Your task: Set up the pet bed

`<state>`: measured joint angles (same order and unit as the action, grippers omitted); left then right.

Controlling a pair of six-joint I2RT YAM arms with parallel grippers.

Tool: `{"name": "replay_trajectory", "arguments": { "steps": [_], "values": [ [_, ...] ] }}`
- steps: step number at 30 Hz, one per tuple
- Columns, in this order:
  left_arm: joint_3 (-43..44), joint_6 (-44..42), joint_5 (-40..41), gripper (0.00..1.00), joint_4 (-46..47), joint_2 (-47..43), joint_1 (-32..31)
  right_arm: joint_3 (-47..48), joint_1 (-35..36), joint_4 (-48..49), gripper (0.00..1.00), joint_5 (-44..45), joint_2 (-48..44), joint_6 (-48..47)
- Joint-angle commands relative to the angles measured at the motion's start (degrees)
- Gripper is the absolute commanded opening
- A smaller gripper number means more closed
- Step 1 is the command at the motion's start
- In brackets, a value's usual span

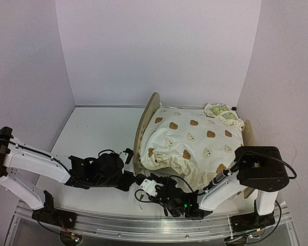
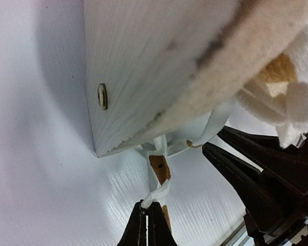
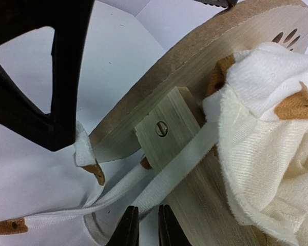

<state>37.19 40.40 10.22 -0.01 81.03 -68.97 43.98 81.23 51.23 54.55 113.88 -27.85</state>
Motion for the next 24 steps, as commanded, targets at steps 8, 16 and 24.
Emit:
{"name": "replay_trajectory", "arguments": {
  "steps": [8, 16, 24],
  "values": [
    [1.9, -1.6, -0.7, 0.0, 0.4, -1.5, -0.5, -8.9, -1.5, -2.8, 0.29, -1.0, -11.7, 10.5],
    [1.9, -1.6, -0.8, 0.0, 0.4, -2.2, -0.5, -7.9, -7.7, -4.9, 0.29, -9.7, -9.1, 17.7],
    [1.8, -1.6, -0.9, 0.0, 0.4, -1.7, -0.6, -5.0, -9.4, -5.1, 0.3, -14.4, -5.9, 18.0]
  ]
}}
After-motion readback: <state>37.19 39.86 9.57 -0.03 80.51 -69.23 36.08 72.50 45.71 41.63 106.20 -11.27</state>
